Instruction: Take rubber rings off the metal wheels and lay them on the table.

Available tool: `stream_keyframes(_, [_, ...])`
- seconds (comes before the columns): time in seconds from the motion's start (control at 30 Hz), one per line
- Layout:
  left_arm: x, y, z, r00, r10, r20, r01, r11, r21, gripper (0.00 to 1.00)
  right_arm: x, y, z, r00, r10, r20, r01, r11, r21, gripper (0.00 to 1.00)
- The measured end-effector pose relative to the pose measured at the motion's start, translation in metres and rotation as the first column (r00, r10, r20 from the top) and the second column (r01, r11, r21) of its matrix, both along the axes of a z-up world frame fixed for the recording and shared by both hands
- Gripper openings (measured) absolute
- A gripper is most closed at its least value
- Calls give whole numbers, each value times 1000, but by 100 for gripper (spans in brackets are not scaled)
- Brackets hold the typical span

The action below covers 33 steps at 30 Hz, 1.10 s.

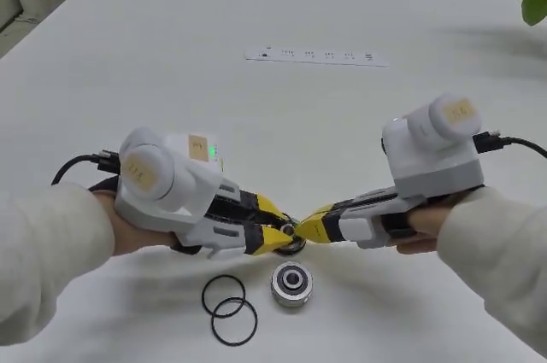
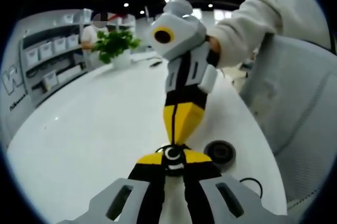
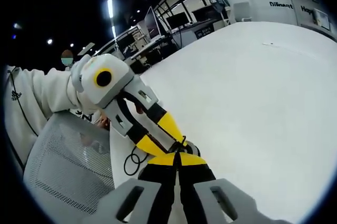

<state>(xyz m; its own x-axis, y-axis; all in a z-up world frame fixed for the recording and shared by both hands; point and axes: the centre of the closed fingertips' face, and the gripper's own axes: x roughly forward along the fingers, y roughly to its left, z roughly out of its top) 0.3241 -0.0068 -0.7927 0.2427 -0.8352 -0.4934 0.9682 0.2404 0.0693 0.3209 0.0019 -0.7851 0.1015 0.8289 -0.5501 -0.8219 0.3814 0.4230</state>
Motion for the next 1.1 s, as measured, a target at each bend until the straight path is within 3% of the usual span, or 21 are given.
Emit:
stream_keyframes(0.43, [-1, 0, 4, 1000, 24, 4, -24, 1000, 7, 14, 5, -7, -1, 1000, -14, 6, 14, 1000, -19, 0])
stream_keyframes(0.63, [-11, 7, 11, 1000, 7, -8, -7, 1000, 8, 25, 5, -8, 3, 1000, -17, 6, 18, 1000, -16, 0])
stream_keyframes(1.1, [-21, 36, 49, 998, 46, 50, -44, 998, -33, 49, 0, -8, 16, 1000, -4, 14, 5, 1000, -9, 0])
